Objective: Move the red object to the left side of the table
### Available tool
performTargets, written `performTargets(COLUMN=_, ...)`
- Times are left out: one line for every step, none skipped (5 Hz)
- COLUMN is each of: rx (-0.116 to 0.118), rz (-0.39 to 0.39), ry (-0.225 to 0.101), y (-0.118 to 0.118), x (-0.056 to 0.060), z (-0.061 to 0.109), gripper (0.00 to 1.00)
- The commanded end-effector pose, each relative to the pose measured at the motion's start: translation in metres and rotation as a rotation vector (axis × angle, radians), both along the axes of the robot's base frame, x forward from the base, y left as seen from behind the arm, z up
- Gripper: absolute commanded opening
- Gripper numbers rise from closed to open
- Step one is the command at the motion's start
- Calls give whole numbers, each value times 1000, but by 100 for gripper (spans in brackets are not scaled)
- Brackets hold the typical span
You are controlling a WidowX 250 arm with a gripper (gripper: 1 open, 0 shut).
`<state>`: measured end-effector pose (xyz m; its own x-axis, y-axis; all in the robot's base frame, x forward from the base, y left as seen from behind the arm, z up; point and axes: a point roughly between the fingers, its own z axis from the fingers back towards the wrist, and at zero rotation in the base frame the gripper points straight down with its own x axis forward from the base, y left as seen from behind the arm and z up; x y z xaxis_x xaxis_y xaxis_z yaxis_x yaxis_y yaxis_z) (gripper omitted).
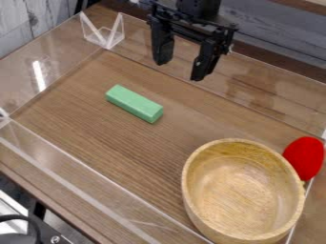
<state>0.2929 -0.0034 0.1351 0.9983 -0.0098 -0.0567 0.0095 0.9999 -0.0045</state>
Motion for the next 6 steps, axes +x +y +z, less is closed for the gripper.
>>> performTargets(rx=-10, rz=-38, ry=10, y=-18, x=2, z=-4, gripper=100)
performTargets(rx=-30, rz=-153, ry=13, y=-48, x=2, z=-10, gripper=100)
performTargets(rx=-51, rz=-252, ry=-2, y=-90, x=9, z=-16, gripper=100)
performTargets(rx=-66, rz=-331, ry=-19, y=-127, x=13, z=-23, gripper=100)
performTargets(rx=-72, rz=-389, ry=-38, y=-152, x=17, z=-31, gripper=100)
performTargets(rx=-78, rz=-421, ry=-47, y=-155, x=22, z=-41, gripper=100)
